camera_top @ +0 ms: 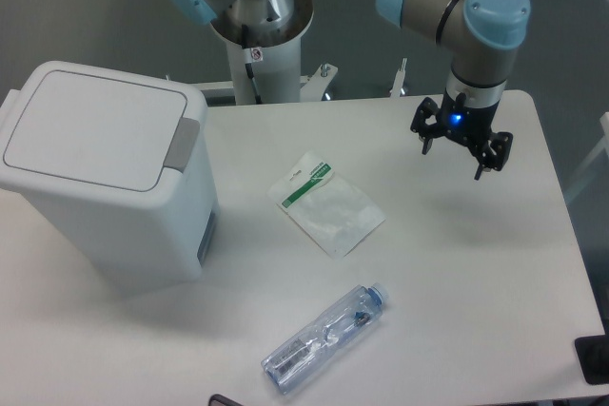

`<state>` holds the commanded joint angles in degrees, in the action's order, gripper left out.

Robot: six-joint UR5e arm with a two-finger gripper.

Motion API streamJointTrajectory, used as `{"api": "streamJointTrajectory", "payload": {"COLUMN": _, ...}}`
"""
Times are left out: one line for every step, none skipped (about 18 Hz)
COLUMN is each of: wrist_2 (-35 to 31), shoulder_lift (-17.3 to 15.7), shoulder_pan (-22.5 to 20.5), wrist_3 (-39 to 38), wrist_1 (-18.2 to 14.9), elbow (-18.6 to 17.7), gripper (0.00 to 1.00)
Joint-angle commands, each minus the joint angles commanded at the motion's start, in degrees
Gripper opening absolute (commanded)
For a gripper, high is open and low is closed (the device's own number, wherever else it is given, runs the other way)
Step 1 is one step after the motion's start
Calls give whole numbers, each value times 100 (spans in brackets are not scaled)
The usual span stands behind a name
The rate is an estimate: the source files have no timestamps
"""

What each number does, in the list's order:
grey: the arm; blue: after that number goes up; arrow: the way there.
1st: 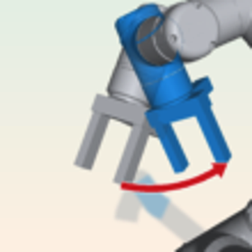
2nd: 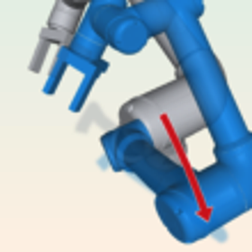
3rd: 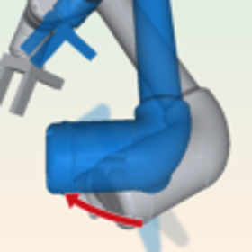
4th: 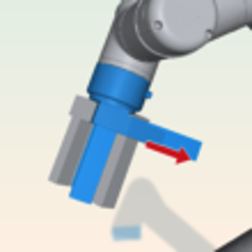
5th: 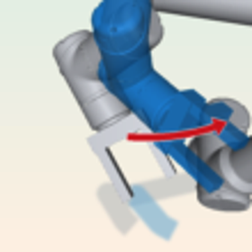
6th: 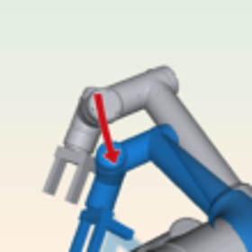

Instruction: Open the trash can

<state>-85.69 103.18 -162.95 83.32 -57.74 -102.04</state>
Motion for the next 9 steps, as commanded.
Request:
{"api": "streamJointTrajectory", "payload": {"wrist_2": -9, "shoulder_lift": 0, "shoulder_pan": 0, "wrist_3": 0, "wrist_1": 0, "elbow": 0, "gripper": 100}}
{"api": "streamJointTrajectory", "payload": {"wrist_2": -9, "shoulder_lift": 0, "shoulder_pan": 0, "wrist_3": 9, "wrist_1": 0, "elbow": 0, "gripper": 100}}
{"api": "streamJointTrajectory", "payload": {"wrist_2": 0, "shoulder_lift": 0, "shoulder_pan": 9, "wrist_3": 9, "wrist_1": 0, "elbow": 0, "gripper": 100}}
{"api": "streamJointTrajectory", "payload": {"wrist_2": 35, "shoulder_lift": 0, "shoulder_pan": 0, "wrist_3": 0, "wrist_1": 0, "elbow": 0, "gripper": 100}}
{"api": "streamJointTrajectory", "payload": {"wrist_2": 53, "shoulder_lift": 0, "shoulder_pan": -17, "wrist_3": 0, "wrist_1": 0, "elbow": -17, "gripper": 100}}
{"api": "streamJointTrajectory", "payload": {"wrist_2": 27, "shoulder_lift": 0, "shoulder_pan": 0, "wrist_3": 9, "wrist_1": 35, "elbow": -87, "gripper": 100}}
{"api": "streamJointTrajectory", "payload": {"wrist_2": 87, "shoulder_lift": 0, "shoulder_pan": 52, "wrist_3": -78, "wrist_1": 44, "elbow": -114, "gripper": 100}}
{"api": "streamJointTrajectory", "payload": {"wrist_2": 314, "shoulder_lift": -9, "shoulder_pan": 35, "wrist_3": -236, "wrist_1": 35, "elbow": -27, "gripper": 100}}
{"api": "streamJointTrajectory", "payload": {"wrist_2": 560, "shoulder_lift": -9, "shoulder_pan": 53, "wrist_3": -559, "wrist_1": 35, "elbow": -26, "gripper": 100}}
